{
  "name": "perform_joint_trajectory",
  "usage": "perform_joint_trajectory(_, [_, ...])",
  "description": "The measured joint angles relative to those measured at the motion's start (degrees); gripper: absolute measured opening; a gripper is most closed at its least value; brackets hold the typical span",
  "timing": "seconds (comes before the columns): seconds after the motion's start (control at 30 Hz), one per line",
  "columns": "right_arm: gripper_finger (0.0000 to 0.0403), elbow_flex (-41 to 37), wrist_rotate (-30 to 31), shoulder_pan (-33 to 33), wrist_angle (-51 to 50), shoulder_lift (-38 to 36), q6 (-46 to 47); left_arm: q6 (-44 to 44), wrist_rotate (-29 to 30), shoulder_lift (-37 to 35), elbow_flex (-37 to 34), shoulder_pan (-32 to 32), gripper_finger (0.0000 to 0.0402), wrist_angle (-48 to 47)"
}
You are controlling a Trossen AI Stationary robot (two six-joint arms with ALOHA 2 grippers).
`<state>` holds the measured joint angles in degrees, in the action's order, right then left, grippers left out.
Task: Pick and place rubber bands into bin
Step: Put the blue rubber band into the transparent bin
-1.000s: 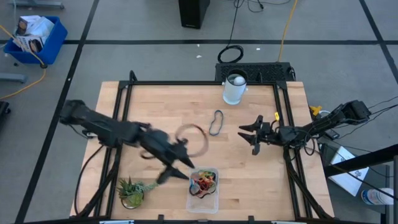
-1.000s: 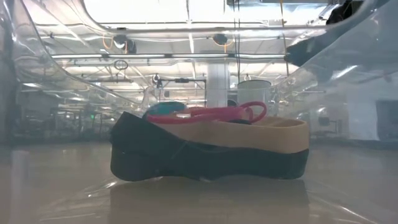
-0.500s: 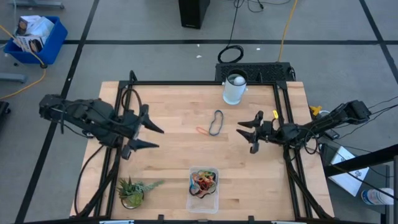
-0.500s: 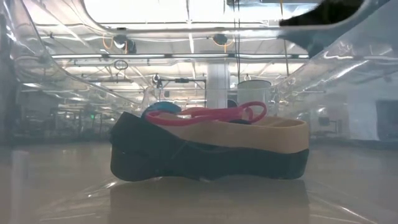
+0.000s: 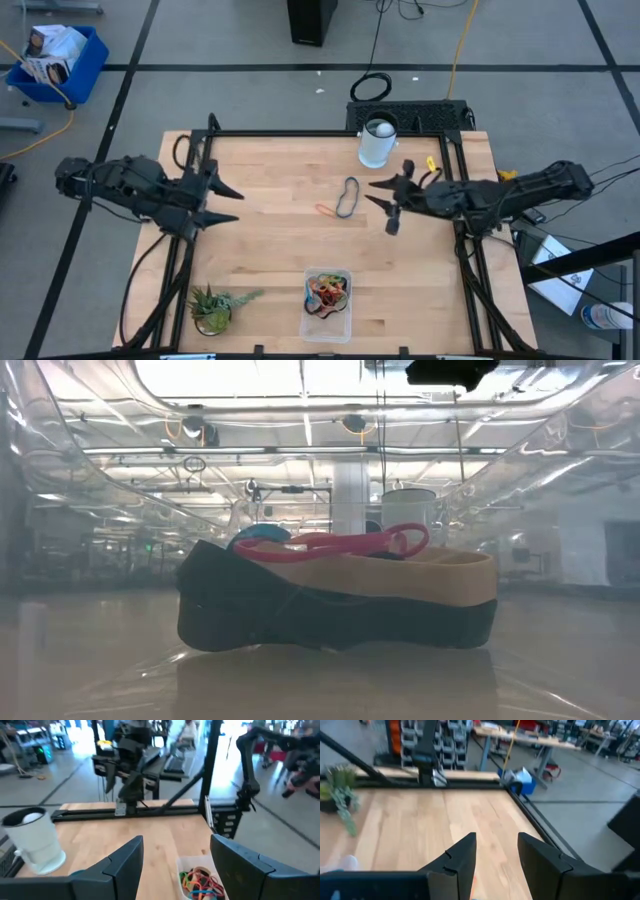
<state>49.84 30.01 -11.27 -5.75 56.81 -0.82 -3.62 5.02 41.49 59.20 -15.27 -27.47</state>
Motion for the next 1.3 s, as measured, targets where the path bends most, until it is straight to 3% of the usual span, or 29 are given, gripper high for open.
perform_joint_trajectory(0.13, [0.0139,3.34,-0.95,1.77,-6.18,3.97,2.53,-2.67,0.0,-8.25,-9.04,1.96,0.0237,2.67])
perform_joint_trajectory(0.37, [0.0139,4.18,-13.72,6.66,-11.33,12.83,6.02,-5.55,0.09,-21.54,-25.8,4.19,0.0237,11.48])
perform_joint_trajectory(0.63, [0.0139,4.21,-15.19,10.18,-11.23,22.03,5.07,-9.66,0.76,-32.29,-40.7,6.47,0.0237,19.16])
perform_joint_trajectory(0.73, [0.0139,4.21,-18.18,10.97,-11.2,24.68,2.97,-10.4,1.4,-35.15,-44.75,7.34,0.0237,21.0])
perform_joint_trajectory(0.97, [0.0139,4.21,-18.3,11.37,-10.23,29.29,1.33,-12.49,2.1,-40.03,-51.24,9.98,0.0237,23.43])
perform_joint_trajectory(1.3, [0.0139,3.72,-18.24,12.46,-8.7,31.12,-3.07,-13.1,2.65,-41.29,-53.93,12.91,0.0237,23.22])
